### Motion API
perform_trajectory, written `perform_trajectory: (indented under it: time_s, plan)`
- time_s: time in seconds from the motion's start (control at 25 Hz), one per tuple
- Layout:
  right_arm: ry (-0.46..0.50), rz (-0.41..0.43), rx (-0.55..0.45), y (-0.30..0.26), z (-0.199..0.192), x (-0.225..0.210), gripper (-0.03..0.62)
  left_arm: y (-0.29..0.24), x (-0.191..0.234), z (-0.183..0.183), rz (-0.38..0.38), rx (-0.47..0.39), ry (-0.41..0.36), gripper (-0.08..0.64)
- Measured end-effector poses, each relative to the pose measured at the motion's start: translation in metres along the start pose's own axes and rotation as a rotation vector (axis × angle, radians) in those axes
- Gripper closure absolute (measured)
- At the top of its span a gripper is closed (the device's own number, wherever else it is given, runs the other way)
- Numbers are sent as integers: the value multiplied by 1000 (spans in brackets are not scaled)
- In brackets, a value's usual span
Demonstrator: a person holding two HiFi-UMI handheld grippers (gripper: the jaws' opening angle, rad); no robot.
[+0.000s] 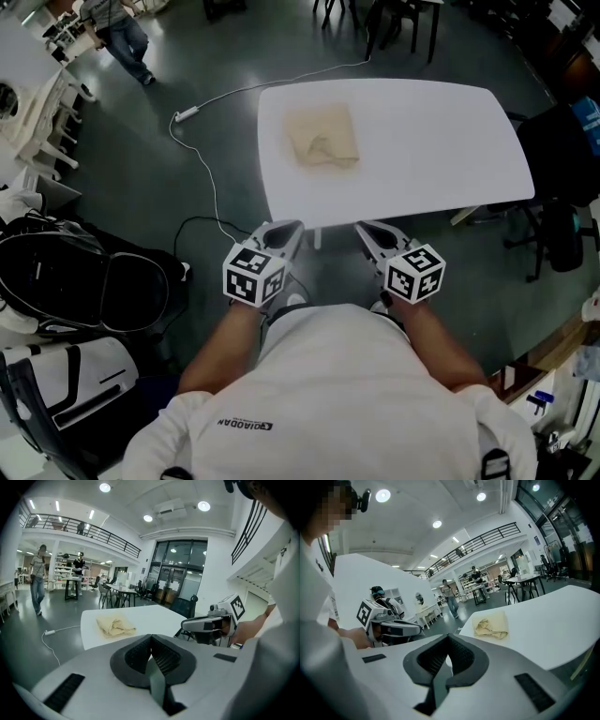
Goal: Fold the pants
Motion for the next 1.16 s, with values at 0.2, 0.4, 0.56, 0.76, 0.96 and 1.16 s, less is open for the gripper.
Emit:
perform_trajectory:
  time_s: [0.2,0.4,0.56,0.76,0.96,1.16]
  plan:
    - [-9,-30,0,-1,1,-2,574,-3,4,5,-17,7,-18,532]
    - [2,-40,1,-2,-1,3,574,-5,5,6,-34,4,-28,532]
    - [6,-43,3,-3,0,3,574,-7,6,5,-37,2,-28,532]
    - [-8,-42,10,0,-1,0,574,-8,3,5,-36,-1,-20,532]
    - [-6,-34,17,0,-1,1,574,-6,1,2,-29,-2,-10,532]
    - [-6,-31,17,-2,-5,2,574,-6,1,-2,-32,0,-10,532]
Point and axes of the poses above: the fingertips, and each gripper's own axes: y backward along the fingers, x to its left, z out of its top, the point moved 10 cm from there along y, backward along the fingers, and after that the axes turned 10 degrees about z, right-handed, at the moved point
